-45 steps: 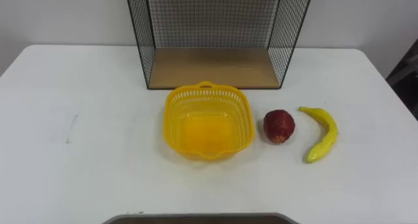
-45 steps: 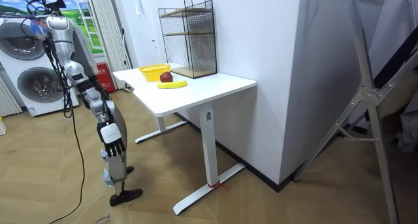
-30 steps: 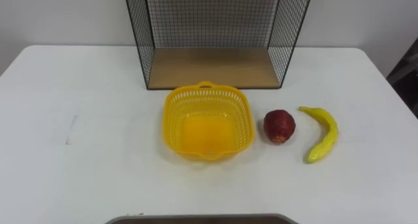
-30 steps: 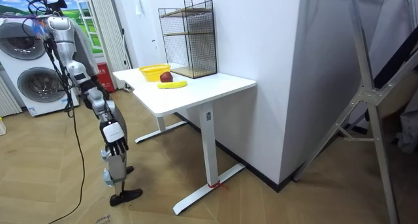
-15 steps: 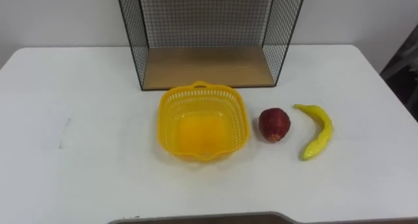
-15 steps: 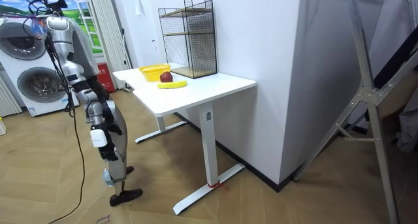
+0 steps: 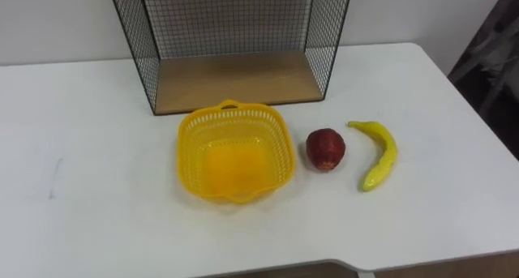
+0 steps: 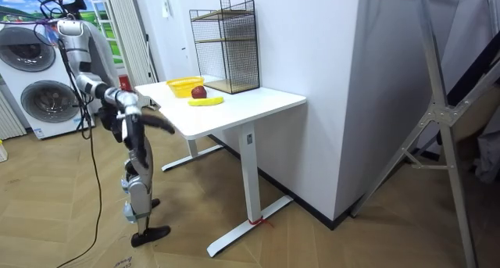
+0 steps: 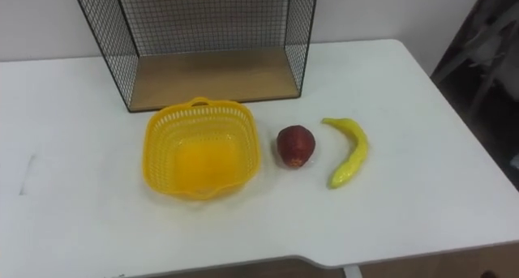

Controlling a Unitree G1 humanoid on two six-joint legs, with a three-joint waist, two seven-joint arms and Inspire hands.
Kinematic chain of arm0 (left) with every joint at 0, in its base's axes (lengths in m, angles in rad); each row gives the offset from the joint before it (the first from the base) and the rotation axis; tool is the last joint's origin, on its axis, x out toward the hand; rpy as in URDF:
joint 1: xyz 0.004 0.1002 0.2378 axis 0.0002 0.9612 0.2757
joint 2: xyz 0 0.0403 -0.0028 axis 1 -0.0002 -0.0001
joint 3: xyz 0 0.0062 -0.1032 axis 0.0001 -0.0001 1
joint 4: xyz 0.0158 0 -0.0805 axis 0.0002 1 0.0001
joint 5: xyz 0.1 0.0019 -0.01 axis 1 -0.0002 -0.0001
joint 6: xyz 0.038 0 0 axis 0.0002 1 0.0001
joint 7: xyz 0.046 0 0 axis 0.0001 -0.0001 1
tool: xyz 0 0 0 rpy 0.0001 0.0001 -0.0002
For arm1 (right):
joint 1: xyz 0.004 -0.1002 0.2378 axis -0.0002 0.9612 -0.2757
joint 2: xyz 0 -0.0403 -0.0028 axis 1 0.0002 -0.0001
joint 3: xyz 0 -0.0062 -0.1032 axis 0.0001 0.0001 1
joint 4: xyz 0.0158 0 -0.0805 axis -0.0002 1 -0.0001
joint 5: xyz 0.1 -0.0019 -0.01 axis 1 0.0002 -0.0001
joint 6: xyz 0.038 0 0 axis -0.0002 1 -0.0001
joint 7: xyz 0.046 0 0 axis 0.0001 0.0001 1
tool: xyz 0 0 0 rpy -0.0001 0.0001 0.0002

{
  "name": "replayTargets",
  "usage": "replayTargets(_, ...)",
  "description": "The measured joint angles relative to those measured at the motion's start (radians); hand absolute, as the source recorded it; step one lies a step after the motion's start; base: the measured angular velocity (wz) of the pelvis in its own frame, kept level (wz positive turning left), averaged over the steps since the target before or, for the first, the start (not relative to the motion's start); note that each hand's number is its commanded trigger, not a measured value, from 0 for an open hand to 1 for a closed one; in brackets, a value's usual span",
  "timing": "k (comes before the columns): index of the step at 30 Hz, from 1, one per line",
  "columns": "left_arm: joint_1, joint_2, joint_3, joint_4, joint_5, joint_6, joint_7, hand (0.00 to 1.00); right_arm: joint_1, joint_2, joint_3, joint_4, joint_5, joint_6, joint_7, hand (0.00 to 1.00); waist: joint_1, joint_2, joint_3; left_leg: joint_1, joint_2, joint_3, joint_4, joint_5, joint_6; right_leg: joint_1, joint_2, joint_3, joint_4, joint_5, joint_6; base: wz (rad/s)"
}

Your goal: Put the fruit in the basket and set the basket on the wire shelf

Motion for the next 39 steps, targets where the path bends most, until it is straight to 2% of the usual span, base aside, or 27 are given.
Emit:
replayTargets(4,-0.002,0.001,-0.012,-0.005,0.000,-0.026,0.001,0.00,0.007,-0.015,0.021,-0.159,-0.220,-0.055,-0.076,0.00,0.016,-0.002,0.0032,-0.002,0.000,0.004,-0.005,0.000,0.000,-0.005,0.000,0.003,-0.001,0.000,0.000,-0.03)
replayTargets(9,-0.004,0.001,-0.056,0.009,-0.002,-0.036,0.001,0.00,0.013,-0.021,0.097,-0.323,-0.392,-0.072,-0.081,0.00,0.037,-0.003,0.0037,-0.002,0.001,0.008,-0.014,0.000,0.000,-0.013,0.001,0.007,-0.001,0.000,0.000,-0.04)
replayTargets(10,-0.004,0.001,-0.061,0.009,-0.002,-0.036,0.001,0.00,0.013,-0.027,0.121,-0.339,-0.414,-0.075,-0.070,0.00,0.056,-0.003,0.0033,-0.002,0.002,0.017,-0.017,0.000,0.000,-0.021,0.003,0.017,0.002,0.000,0.000,-0.13)
replayTargets(13,-0.004,0.002,-0.089,0.017,-0.002,-0.036,-0.002,0.00,0.012,-0.044,0.206,-0.361,-0.436,-0.075,0.001,0.00,0.074,-0.002,0.0035,-0.003,0.003,0.023,-0.021,0.000,0.000,-0.021,0.003,0.020,0.003,0.000,0.000,-0.08)
replayTargets(16,-0.008,0.002,-0.109,0.017,0.000,-0.037,-0.032,0.00,-0.001,-0.049,0.280,-0.362,-0.426,-0.070,0.124,0.00,0.090,-0.001,0.0047,-0.006,0.003,0.021,-0.020,0.000,0.000,-0.021,0.003,0.018,0.002,0.001,0.000,0.01)
replayTargets(17,-0.011,0.002,-0.113,0.017,0.002,-0.037,-0.049,0.00,-0.003,-0.050,0.308,-0.362,-0.426,-0.068,0.183,0.00,0.098,0.009,-0.0002,-0.006,0.003,0.020,-0.019,0.000,0.000,-0.021,0.003,0.017,0.002,0.001,0.000,0.00)
replayTargets(18,-0.013,0.003,-0.118,0.016,0.002,-0.036,-0.056,0.00,-0.003,-0.051,0.325,-0.363,-0.426,-0.068,0.211,0.00,0.102,0.010,0.0002,-0.005,0.003,0.020,-0.018,0.000,0.000,-0.021,0.003,0.017,0.001,0.001,0.000,0.04)
replayTargets(22,-0.021,0.005,-0.141,0.005,0.001,-0.035,-0.081,0.00,-0.004,-0.058,0.454,-0.363,-0.425,-0.066,0.401,0.00,0.114,0.013,0.0060,-0.007,0.003,0.012,-0.012,0.000,0.000,-0.017,0.002,0.012,0.001,0.001,0.000,0.05)
replayTargets(24,-0.026,0.005,-0.157,0.002,0.001,-0.035,-0.086,0.00,-0.006,-0.058,0.496,-0.363,-0.427,-0.049,0.476,0.00,0.116,0.014,0.0085,-0.013,0.002,0.007,-0.008,0.000,0.000,-0.017,0.002,0.008,0.001,0.001,0.000,0.09)
replayTargets(26,-0.040,0.005,-0.158,-0.001,0.001,-0.035,-0.090,0.00,-0.006,-0.058,0.532,-0.360,-0.435,-0.038,0.545,0.00,0.121,0.014,0.0150,-0.024,0.003,0.003,-0.002,0.000,0.000,-0.019,0.001,-0.002,0.001,0.001,-0.001,0.10)
replayTargets(32,-0.057,0.005,-0.158,-0.002,0.001,-0.035,-0.090,0.00,-0.006,-0.067,0.594,-0.345,-0.495,-0.031,0.642,0.00,0.144,0.012,0.0148,-0.027,0.004,-0.001,0.002,0.000,0.000,-0.018,0.001,-0.007,0.001,0.002,-0.003,0.02)
replayTargets(39,-0.065,0.005,-0.158,-0.002,0.001,-0.037,-0.090,0.00,-0.006,-0.067,0.608,-0.329,-0.565,-0.031,0.712,0.00,0.161,0.006,0.0109,-0.019,0.003,-0.003,0.002,0.000,0.000,-0.011,0.001,-0.009,-0.001,0.002,-0.003,0.00)
